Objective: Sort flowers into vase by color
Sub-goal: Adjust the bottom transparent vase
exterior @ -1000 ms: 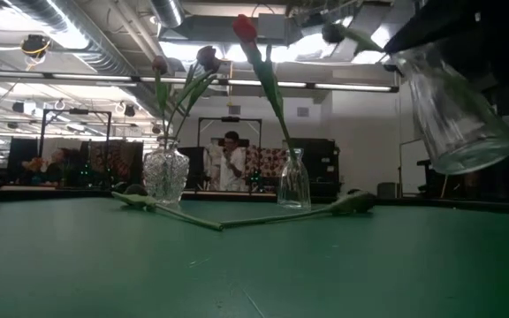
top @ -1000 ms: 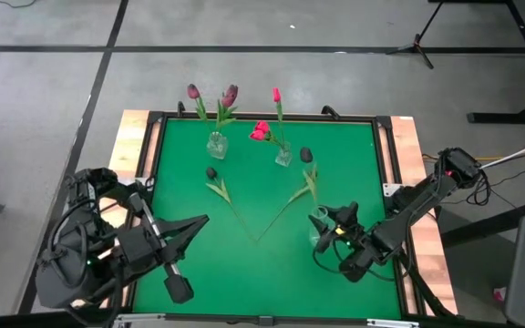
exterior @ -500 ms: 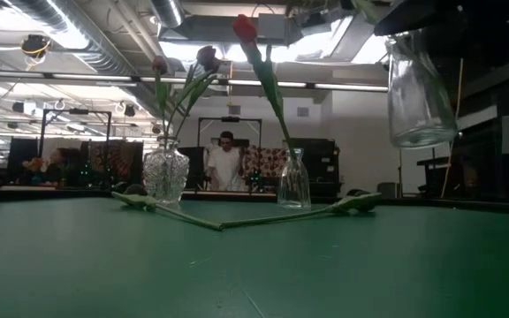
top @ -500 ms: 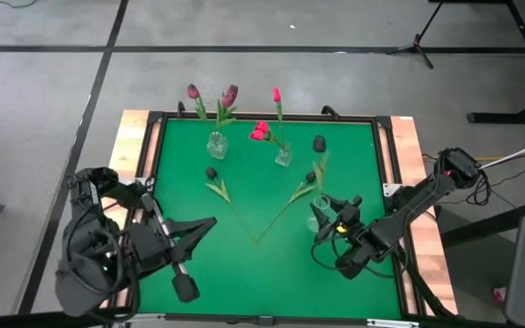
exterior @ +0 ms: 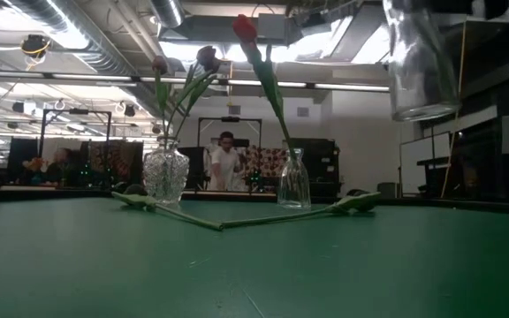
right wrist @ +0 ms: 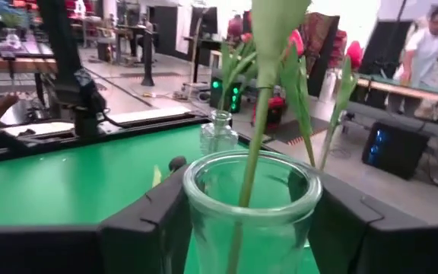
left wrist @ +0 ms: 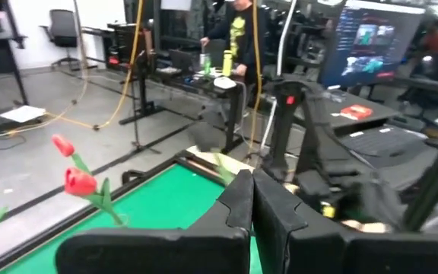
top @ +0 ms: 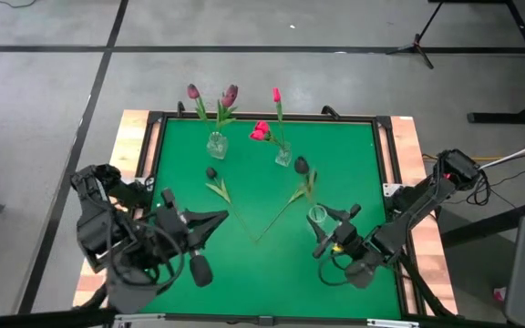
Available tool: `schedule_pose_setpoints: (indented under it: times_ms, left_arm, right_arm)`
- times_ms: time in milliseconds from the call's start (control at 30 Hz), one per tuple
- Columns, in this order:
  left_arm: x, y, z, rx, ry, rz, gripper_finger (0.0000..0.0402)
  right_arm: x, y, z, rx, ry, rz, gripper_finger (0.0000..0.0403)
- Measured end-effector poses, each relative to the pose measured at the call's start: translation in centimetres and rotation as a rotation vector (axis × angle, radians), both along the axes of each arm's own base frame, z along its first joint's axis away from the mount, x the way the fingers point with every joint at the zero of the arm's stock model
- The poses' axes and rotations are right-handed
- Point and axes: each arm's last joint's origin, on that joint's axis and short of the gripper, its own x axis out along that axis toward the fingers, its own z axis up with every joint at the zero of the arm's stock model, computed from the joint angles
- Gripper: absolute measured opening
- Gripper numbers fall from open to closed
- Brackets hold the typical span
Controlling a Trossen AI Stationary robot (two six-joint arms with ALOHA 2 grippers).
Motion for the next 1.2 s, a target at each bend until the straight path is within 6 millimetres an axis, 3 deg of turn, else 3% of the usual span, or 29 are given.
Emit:
schedule_pose_setpoints:
  times_ms: [300, 633, 933, 1200]
  left_arm:
    - [1.7, 1.9, -0.2, -0.035, 0.026, 0.028, 0.0000]
    - [2.8, 3.4, -0.2, -0.045, 0.028, 0.074, 0.0000]
    - [3.2, 3.6, -0.5, -0.110, -0.016, 0.101, 0.0000]
    - [4.3, 3.3, -3.2, -0.117, 0.006, 0.133, 0.0000]
  right_arm:
    - [-2.5, 4.3, -2.6, 0.118, -0.116, 0.118, 0.0216]
    - [-2.8, 7.3, -5.6, 0.206, -0.175, 0.175, 0.0206]
    - [-1.8, 7.3, -7.7, 0.178, -0.160, 0.148, 0.0213]
    - [-1.1, 6.5, -8.2, 0.111, -0.098, 0.131, 0.0209]
